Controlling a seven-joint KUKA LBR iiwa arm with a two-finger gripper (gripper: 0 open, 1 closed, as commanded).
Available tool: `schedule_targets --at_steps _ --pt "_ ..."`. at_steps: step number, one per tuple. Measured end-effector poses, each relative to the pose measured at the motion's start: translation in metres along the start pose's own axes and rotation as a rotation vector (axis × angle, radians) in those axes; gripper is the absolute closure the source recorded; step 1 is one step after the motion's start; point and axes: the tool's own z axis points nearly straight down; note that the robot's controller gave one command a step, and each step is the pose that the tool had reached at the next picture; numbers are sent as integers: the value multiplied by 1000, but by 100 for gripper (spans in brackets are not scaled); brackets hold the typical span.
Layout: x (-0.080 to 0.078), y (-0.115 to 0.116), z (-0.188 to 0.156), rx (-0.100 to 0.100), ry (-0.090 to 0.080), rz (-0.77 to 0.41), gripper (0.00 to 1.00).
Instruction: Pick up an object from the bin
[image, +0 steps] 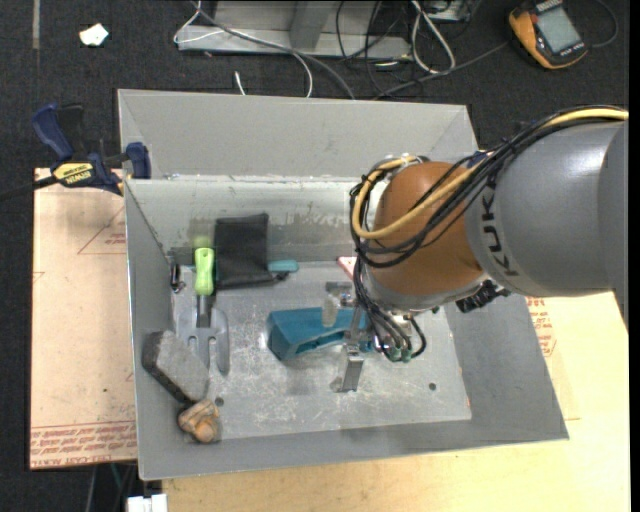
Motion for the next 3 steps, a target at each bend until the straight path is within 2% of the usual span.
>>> schedule_targets --at_steps 1,2,3 --pt "-28 21 59 0 -11 1 0" --pt "-56 -5 59 -3 -12 20 0" --pt "-41 25 45 -2 0 -13 100"
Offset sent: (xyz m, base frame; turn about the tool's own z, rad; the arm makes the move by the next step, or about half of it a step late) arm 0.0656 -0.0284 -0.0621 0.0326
